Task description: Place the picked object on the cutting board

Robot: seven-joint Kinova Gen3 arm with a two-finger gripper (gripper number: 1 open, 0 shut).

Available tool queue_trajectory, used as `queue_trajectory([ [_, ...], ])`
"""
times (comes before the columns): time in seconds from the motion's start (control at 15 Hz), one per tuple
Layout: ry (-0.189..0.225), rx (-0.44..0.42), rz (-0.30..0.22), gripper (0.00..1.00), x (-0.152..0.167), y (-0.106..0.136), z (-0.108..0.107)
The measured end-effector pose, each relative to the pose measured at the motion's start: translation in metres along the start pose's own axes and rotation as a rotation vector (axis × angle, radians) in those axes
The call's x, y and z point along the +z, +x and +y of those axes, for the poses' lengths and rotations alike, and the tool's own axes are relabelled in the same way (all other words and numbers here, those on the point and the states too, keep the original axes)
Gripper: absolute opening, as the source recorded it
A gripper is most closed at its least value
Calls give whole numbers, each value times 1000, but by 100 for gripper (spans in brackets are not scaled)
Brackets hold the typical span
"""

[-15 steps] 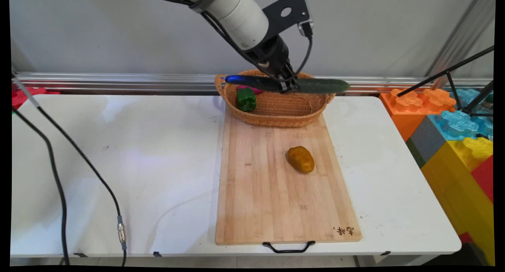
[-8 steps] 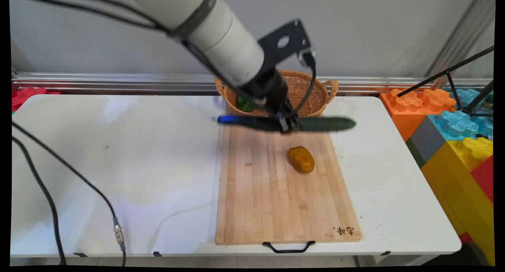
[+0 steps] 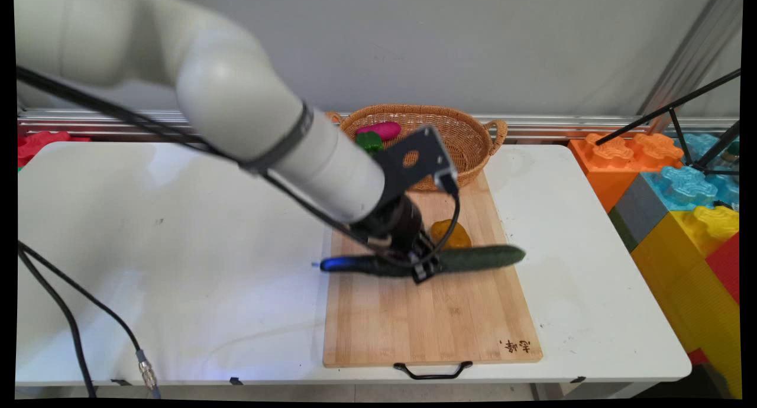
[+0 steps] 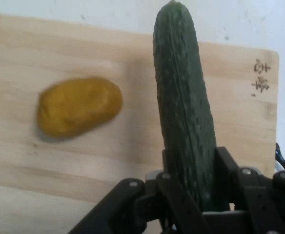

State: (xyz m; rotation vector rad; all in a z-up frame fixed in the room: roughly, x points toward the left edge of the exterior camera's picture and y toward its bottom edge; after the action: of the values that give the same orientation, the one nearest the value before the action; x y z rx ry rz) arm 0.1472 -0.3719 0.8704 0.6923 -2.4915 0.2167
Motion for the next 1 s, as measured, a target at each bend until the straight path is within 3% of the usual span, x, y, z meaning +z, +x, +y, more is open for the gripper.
queue_trajectory([
  [0.47, -21, -64, 2, 0, 61, -44, 1],
  [0.8, -43, -75, 16, 0, 85, -59, -3],
  [0.87, -49, -73, 20, 100, 89, -62, -4],
  [1.0, -56, -71, 22, 100, 92, -66, -5],
])
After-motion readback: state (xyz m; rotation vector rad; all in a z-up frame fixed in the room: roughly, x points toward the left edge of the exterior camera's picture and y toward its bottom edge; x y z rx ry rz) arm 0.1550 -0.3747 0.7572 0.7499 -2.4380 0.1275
